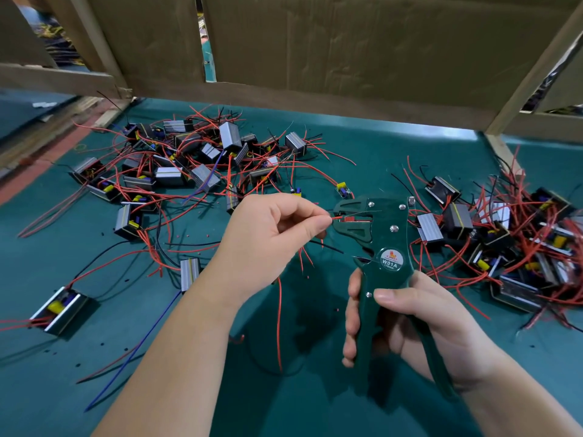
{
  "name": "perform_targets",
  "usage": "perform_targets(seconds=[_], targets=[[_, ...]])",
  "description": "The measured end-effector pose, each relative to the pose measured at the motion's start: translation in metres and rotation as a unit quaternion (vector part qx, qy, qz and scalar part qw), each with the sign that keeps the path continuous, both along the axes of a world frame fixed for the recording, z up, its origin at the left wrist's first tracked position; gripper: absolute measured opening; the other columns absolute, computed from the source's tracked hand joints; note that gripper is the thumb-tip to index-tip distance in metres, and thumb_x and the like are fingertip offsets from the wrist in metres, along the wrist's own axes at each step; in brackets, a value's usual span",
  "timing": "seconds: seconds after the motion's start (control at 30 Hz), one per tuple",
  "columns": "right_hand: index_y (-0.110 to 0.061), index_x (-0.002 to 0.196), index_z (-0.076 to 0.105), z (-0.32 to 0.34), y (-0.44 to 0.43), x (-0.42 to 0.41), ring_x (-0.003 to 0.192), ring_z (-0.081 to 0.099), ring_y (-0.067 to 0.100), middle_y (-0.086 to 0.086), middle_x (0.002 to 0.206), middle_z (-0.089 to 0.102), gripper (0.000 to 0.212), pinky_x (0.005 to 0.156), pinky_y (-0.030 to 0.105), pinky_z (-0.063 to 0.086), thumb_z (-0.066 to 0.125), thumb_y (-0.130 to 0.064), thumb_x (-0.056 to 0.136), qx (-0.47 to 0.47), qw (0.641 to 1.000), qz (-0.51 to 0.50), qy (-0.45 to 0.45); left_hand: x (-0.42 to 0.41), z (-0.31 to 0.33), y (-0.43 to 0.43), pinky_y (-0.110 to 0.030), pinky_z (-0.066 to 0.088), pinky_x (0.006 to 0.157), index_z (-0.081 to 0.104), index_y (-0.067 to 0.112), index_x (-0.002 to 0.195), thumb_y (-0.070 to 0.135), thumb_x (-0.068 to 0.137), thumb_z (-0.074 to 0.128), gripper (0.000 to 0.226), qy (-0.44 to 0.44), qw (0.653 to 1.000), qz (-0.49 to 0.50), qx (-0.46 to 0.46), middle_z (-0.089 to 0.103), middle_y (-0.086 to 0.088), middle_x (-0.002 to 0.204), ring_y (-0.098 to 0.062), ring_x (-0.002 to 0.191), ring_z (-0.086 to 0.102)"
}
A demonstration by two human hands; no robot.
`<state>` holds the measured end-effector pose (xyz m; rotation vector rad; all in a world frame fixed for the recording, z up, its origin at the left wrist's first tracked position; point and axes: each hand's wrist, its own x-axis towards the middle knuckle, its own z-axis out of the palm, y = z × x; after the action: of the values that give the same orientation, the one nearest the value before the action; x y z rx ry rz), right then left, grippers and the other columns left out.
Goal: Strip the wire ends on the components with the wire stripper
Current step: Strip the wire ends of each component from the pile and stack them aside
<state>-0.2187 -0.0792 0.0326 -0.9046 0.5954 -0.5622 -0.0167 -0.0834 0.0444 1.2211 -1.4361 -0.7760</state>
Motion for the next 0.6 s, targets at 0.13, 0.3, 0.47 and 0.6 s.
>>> perform_targets(seconds=[0.13, 0.3, 0.47, 0.6], targets=[[-0.007, 0.093, 0.065, -0.002, 0.000, -0.003, 0.065, 0.061, 0.040, 0.027, 0.075, 0.059, 0.037, 0.064, 0.052, 0.051, 0.080, -0.024, 0.064, -0.025, 0.999, 0.005, 0.027, 0.005, 0.001, 0.000, -0.014, 0.050, 0.061, 0.071, 0.022, 0.072, 0.010, 0.082, 0.072, 0.016, 0.009, 0.999, -0.022, 0.036, 0.072, 0.006, 0.066, -0.002, 0.059, 0.063], [-0.006, 0.095, 0.061, -0.002, 0.001, -0.008, 0.065, 0.060, 0.041, 0.026, 0.075, 0.058, 0.046, 0.064, 0.051, 0.051, 0.084, -0.033, 0.065, -0.048, 0.997, 0.013, 0.063, 0.008, 0.007, 0.005, 0.001, 0.033, 0.044, 0.068, 0.005, 0.072, -0.004, 0.085, 0.064, 0.017, 0.053, 0.994, -0.068, 0.066, 0.066, 0.008, 0.054, 0.007, 0.036, 0.048], [-0.010, 0.083, 0.058, 0.002, 0.008, -0.001, 0.056, 0.059, 0.036, 0.022, 0.067, 0.057, 0.049, 0.057, 0.046, 0.051, 0.084, -0.047, 0.064, -0.059, 0.992, -0.005, 0.110, 0.011, 0.008, 0.004, -0.001, 0.032, 0.042, 0.067, 0.005, 0.072, -0.003, 0.084, 0.064, 0.015, 0.075, 0.990, -0.068, 0.093, 0.066, 0.006, 0.054, 0.006, 0.034, 0.046], [-0.013, 0.067, 0.054, 0.001, 0.011, 0.011, 0.037, 0.046, 0.025, 0.016, 0.053, 0.047, 0.039, 0.045, 0.035, 0.046, 0.072, -0.047, 0.071, -0.020, 0.989, -0.077, 0.128, 0.019, 0.001, 0.001, -0.008, 0.031, 0.042, 0.070, 0.011, 0.074, 0.006, 0.086, 0.066, 0.014, 0.042, 0.989, -0.060, 0.131, 0.067, 0.003, 0.060, 0.000, 0.038, 0.040]])
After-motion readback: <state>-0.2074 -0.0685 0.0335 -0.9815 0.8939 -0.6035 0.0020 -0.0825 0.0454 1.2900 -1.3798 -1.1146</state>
